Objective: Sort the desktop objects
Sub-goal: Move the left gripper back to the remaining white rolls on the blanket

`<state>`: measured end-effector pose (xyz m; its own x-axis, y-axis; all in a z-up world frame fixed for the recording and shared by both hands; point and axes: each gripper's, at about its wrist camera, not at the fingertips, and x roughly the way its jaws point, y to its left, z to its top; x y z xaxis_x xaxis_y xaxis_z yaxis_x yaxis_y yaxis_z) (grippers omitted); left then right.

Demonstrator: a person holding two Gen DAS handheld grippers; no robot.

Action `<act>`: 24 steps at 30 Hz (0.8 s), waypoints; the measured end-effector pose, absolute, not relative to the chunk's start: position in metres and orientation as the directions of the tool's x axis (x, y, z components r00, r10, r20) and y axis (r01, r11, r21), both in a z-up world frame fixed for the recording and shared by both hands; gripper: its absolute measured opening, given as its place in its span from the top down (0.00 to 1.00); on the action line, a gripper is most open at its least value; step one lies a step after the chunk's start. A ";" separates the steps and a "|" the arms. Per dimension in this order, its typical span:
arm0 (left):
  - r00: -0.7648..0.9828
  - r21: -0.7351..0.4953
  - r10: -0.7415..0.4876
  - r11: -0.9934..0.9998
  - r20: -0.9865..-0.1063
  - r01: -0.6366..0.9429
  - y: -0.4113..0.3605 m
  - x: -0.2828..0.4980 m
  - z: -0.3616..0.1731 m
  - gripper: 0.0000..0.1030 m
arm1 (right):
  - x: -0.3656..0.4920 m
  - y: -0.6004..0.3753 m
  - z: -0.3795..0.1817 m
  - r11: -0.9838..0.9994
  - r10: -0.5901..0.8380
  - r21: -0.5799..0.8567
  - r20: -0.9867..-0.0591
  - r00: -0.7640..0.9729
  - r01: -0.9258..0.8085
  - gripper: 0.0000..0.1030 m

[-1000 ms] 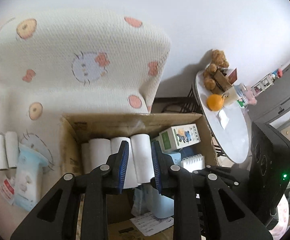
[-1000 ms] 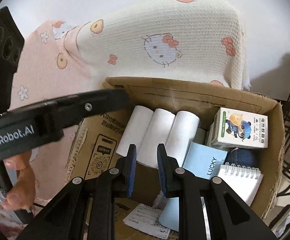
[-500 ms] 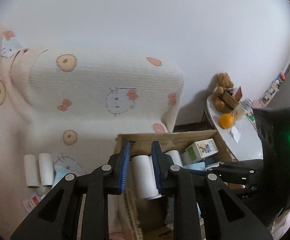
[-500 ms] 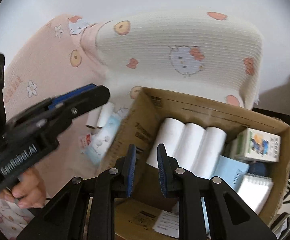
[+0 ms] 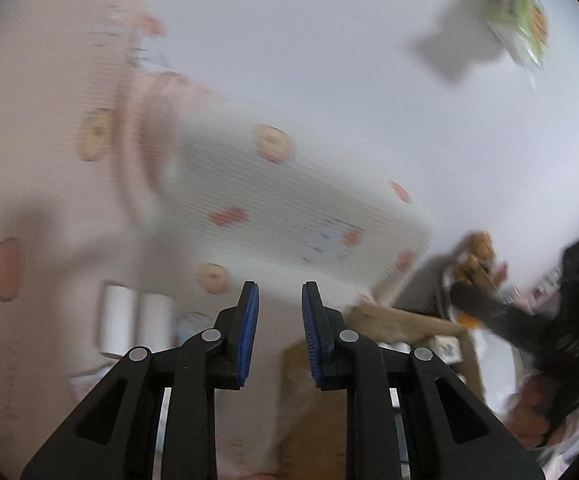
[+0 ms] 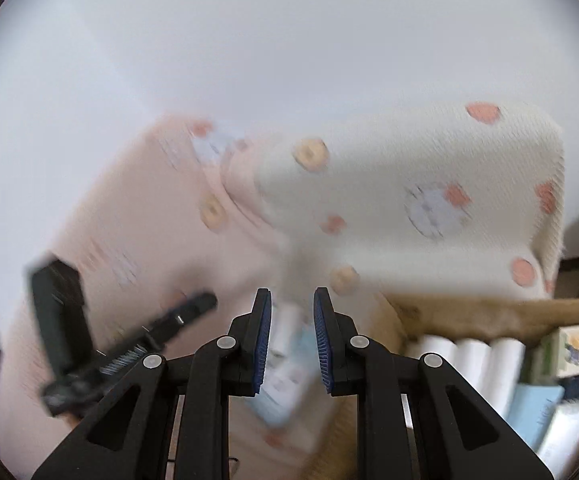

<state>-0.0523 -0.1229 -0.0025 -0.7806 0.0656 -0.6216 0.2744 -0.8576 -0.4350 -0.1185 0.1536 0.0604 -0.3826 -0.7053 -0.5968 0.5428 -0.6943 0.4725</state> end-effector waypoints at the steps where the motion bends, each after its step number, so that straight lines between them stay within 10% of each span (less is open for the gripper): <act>1: -0.779 -0.433 0.050 -0.852 -0.626 0.293 -0.131 -0.049 -0.005 0.77 | -0.119 0.148 0.063 -0.679 -0.721 0.488 -0.584 -0.373 0.549 0.83; 24: -0.633 -0.523 0.121 -0.690 -0.765 0.500 -0.252 -0.002 -0.120 0.77 | -0.073 -0.026 -0.045 -0.609 -0.720 0.488 -0.671 -0.177 0.626 0.83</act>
<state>-0.0024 -0.2524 -0.1195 -0.6329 0.1208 -0.7648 0.5004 -0.6899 -0.5231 -0.0726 -0.0255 -0.0455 -0.1773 -0.7199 -0.6711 0.6256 -0.6088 0.4878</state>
